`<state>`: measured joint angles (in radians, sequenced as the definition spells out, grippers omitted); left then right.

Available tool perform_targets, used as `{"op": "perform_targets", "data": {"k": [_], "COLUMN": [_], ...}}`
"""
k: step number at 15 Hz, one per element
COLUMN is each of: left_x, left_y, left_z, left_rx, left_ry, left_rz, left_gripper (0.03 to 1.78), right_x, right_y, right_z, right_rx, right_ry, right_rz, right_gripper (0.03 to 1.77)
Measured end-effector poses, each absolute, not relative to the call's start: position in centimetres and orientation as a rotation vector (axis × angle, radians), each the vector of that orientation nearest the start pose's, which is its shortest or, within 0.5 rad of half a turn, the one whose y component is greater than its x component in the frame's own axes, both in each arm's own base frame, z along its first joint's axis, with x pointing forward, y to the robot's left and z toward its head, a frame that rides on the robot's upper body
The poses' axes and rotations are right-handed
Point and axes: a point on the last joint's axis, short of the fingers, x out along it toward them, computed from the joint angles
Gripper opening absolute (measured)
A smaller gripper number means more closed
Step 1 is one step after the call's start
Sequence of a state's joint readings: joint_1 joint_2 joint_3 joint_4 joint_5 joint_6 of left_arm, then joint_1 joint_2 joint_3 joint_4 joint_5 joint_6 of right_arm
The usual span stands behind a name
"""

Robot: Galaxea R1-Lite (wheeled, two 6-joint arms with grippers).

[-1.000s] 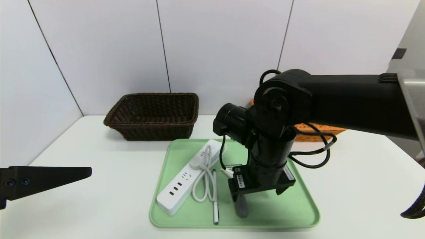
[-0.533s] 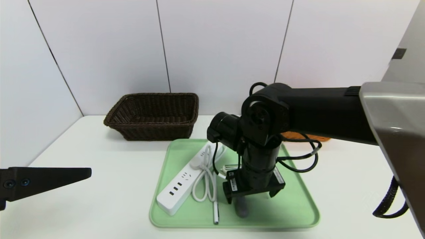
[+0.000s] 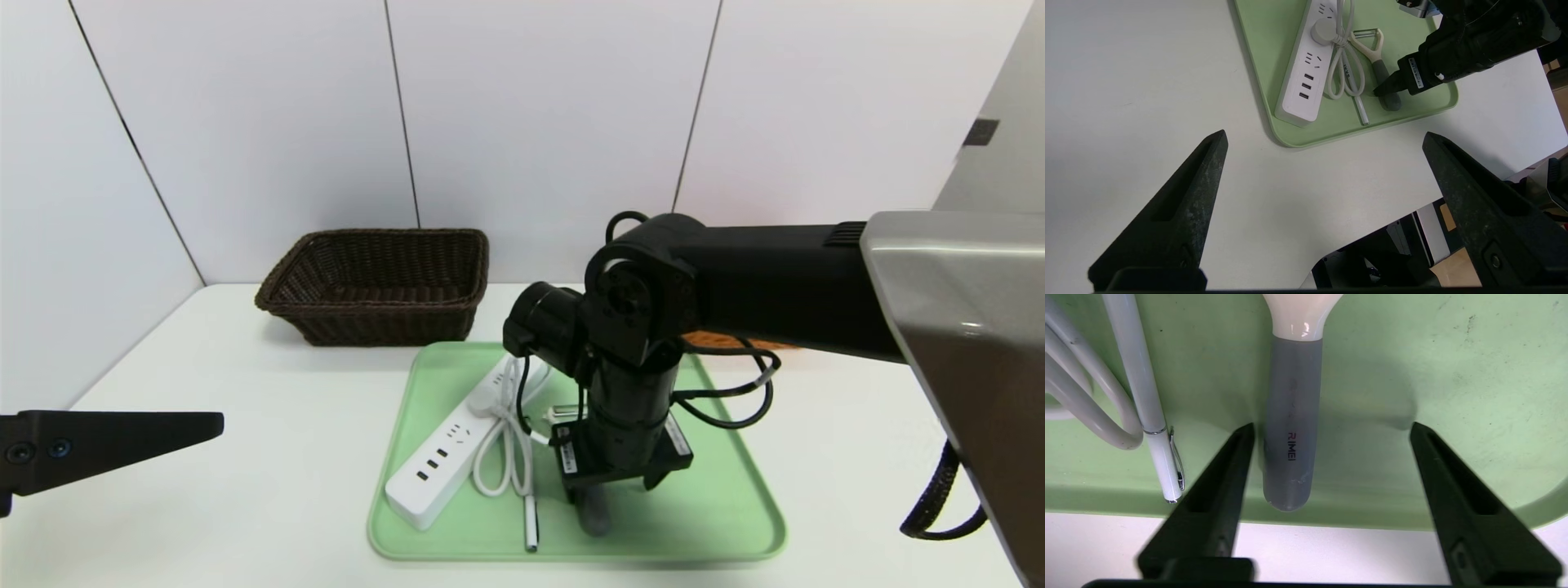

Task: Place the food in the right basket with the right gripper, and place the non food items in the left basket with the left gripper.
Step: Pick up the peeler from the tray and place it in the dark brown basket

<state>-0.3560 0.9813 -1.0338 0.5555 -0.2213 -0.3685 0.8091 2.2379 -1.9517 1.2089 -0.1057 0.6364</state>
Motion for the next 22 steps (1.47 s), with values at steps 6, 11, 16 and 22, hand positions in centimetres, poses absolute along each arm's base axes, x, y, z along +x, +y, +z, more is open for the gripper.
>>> {"op": "perform_targets", "data": {"k": [6, 11, 16, 22], "left_x": [8.4, 8.2, 8.2, 8.5], "left_y": [-3.7, -3.6, -3.6, -3.7], "left_z": [28.5, 28.4, 28.4, 28.6], "left_rx": [-0.316, -0.316, -0.317, -0.317], "left_ry": [0.601, 0.602, 0.600, 0.593], "left_rz": [-0.467, -0.467, -0.467, -0.462], "left_gripper": [1.69, 1.69, 1.69, 1.69], "right_x": [26.6, 26.6, 25.9, 26.6], "right_y": [27.6, 27.5, 26.7, 27.2], "right_z": [15.5, 15.7, 19.3, 27.7], "right_rx": [-0.158, -0.147, -0.067, 0.187], "right_ry": [1.446, 1.438, 1.310, 0.764], "right_rz": [0.105, 0.104, 0.153, 0.447], "right_gripper": [0.30, 0.30, 0.30, 0.30]}}
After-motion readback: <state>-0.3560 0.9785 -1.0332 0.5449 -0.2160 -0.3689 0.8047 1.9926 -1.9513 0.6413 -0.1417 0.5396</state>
